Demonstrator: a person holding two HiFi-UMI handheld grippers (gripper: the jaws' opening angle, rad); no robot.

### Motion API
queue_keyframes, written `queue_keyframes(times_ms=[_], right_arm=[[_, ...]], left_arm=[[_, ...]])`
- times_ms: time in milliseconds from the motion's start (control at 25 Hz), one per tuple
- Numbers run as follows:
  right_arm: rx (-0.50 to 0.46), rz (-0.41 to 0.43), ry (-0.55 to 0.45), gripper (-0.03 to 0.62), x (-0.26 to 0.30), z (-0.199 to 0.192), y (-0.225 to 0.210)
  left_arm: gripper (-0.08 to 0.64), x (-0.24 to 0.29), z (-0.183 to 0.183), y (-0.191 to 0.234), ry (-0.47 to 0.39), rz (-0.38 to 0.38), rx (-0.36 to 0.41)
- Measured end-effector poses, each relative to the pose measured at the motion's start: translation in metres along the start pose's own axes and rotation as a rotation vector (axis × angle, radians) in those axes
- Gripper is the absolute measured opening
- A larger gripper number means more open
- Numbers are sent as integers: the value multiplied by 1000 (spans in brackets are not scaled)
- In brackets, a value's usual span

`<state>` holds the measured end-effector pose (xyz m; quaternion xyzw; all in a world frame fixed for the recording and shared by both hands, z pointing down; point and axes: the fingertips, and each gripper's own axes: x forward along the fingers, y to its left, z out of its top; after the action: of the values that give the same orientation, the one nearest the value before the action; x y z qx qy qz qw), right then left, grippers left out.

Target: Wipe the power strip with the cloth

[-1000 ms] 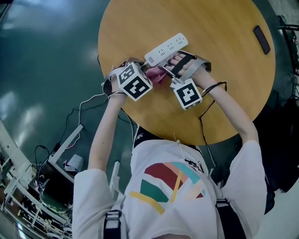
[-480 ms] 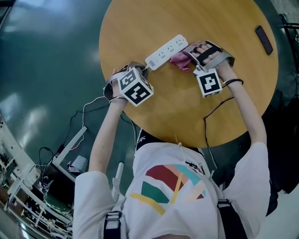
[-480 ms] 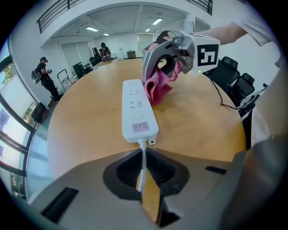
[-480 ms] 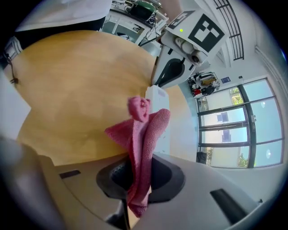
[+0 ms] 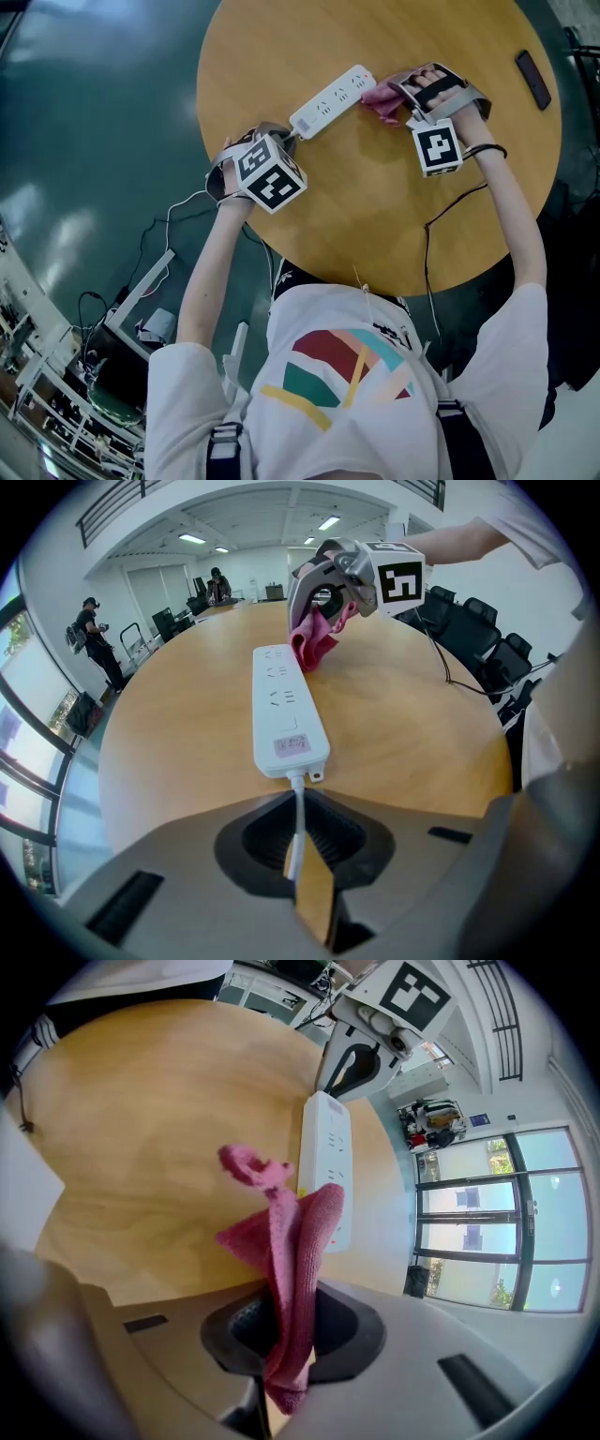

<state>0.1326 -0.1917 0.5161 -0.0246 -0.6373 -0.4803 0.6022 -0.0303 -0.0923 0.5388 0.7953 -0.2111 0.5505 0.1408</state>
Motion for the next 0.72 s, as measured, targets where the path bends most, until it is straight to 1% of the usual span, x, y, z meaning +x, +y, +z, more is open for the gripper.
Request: queue_keyframes(times_ms=[80, 160, 240, 280, 320, 400, 480, 600, 720], right_arm=[[35, 5, 16, 40, -7, -14, -12], [146, 49, -3, 40, -17, -18, -29], [272, 106, -69, 40, -25, -7, -52], [311, 129, -114, 38, -29, 2, -64], [327, 151, -162, 40, -32, 14, -76], [304, 206, -252, 38, -33, 40, -96], [249, 278, -322, 38, -27, 69, -108], [155, 379, -410, 40, -11, 108, -115], [95, 470, -474, 40, 2, 139, -115]], left_arm=[[74, -1, 1, 1, -8, 5, -1], [74, -1, -3, 0, -11, 11, 0], [74, -2, -8, 0, -4, 16, 3], [74, -2, -10, 0, -1, 18, 2], [74, -2, -9, 0, -1, 21, 1], [74, -4, -5, 1, -7, 27, -8], [74, -5, -4, 2, -8, 38, -22], [74, -7, -4, 3, -1, 63, -38], [74, -7, -4, 4, -15, 86, -60]])
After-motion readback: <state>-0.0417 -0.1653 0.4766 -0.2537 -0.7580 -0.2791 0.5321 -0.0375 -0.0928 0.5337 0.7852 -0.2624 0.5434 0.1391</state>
